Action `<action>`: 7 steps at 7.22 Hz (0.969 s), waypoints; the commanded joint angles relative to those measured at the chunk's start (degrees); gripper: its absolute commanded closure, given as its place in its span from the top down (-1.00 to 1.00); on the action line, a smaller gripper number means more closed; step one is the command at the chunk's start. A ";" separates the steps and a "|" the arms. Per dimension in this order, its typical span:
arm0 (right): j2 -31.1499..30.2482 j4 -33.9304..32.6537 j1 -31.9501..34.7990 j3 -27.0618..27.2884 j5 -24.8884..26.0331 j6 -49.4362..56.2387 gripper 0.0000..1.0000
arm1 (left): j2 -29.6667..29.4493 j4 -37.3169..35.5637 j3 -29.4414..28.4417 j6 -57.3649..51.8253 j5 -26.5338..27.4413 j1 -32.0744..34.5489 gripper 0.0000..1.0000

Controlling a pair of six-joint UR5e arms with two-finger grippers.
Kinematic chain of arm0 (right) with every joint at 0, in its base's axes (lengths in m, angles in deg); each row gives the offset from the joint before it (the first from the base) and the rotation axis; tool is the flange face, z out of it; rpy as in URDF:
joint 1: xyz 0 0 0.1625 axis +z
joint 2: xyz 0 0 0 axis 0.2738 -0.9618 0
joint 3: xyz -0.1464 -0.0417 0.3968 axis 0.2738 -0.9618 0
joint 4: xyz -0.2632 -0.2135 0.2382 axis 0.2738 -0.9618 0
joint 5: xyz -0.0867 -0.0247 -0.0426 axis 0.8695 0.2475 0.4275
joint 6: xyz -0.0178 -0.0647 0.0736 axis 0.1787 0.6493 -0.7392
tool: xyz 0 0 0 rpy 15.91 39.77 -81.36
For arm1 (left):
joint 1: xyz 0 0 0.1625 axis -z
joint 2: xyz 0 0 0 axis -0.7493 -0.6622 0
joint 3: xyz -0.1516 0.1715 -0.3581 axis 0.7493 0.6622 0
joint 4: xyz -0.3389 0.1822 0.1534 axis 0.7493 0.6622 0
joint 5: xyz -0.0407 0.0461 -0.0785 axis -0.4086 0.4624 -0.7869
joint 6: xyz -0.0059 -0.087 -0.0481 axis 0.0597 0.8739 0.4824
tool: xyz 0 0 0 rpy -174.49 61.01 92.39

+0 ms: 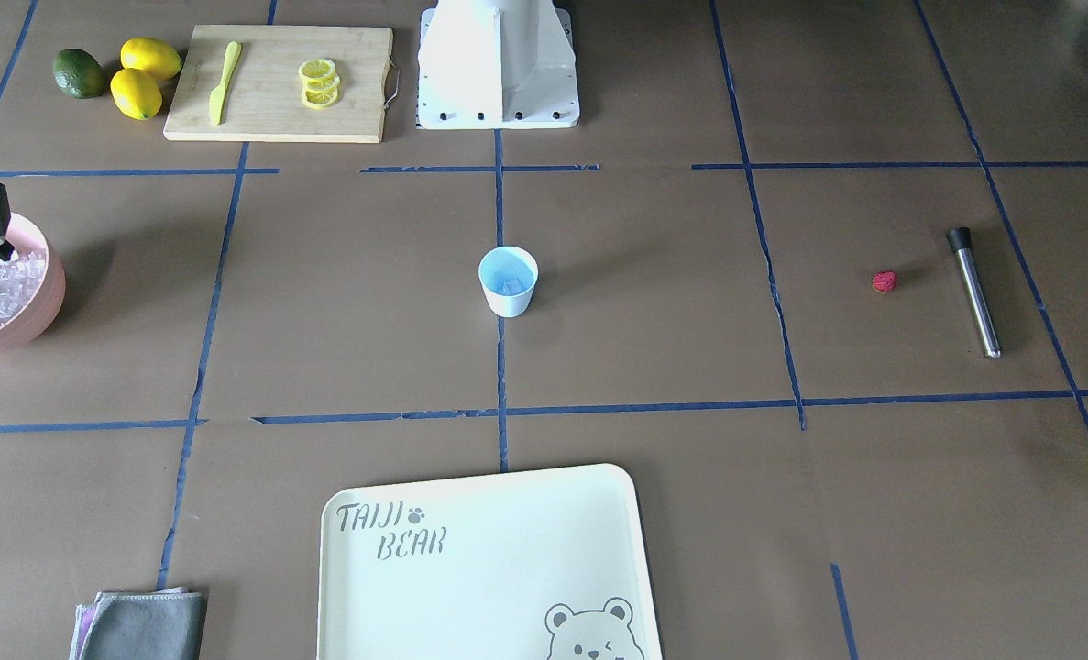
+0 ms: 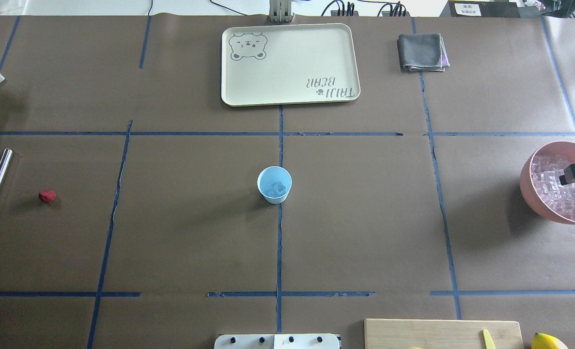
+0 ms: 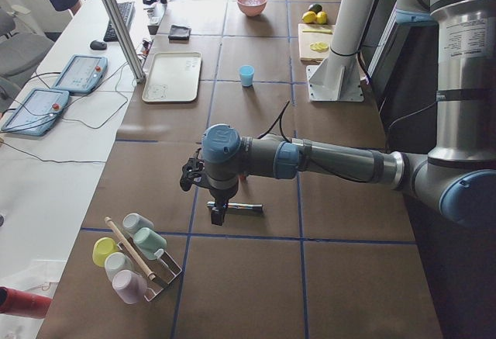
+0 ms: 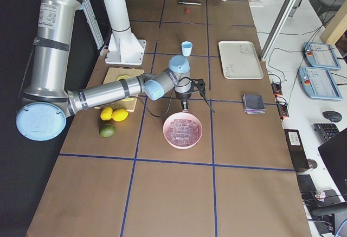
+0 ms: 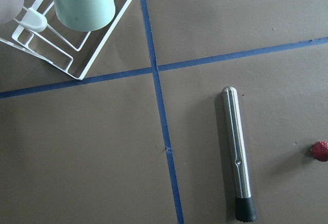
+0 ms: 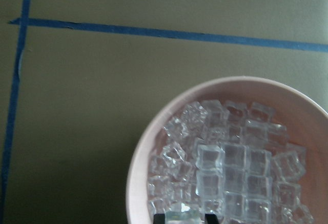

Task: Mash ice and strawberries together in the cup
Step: 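Grasp more ice cubes from the pink bowl with the right gripper, then carry the ice with the right gripper over the blue cup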

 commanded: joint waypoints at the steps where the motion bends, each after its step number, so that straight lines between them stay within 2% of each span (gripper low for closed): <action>1: 18.65 -16.35 -3.95 -0.19 0.19 -0.30 -0.97 | -0.13 -0.04 -0.15 0.00 0.09 0.00 1.00; 2: 29.38 -28.75 -6.31 -0.46 0.63 -0.39 -0.92 | -0.13 -0.04 -0.15 0.00 0.09 0.00 1.00; 3: 34.79 -32.62 -7.82 -0.81 0.72 -1.78 -0.95 | -0.21 -0.04 -0.15 0.09 0.09 -0.09 1.00; 4: 37.28 -32.66 -10.01 -0.90 0.98 -7.63 -1.00 | -0.21 0.05 -0.15 0.09 0.09 -0.09 1.00; 5: 41.31 -32.74 -13.77 -2.03 3.86 -18.04 -1.00 | -0.21 -0.04 -0.15 0.09 0.09 -0.18 1.00; 6: 46.83 -32.74 -18.59 -5.52 8.85 -22.76 -1.00 | -0.21 -0.04 -0.23 0.09 0.09 -0.18 1.00; 7: 52.20 -32.83 -22.38 -10.34 10.55 -27.68 -1.00 | -0.21 -0.04 -0.23 0.09 0.09 -0.18 1.00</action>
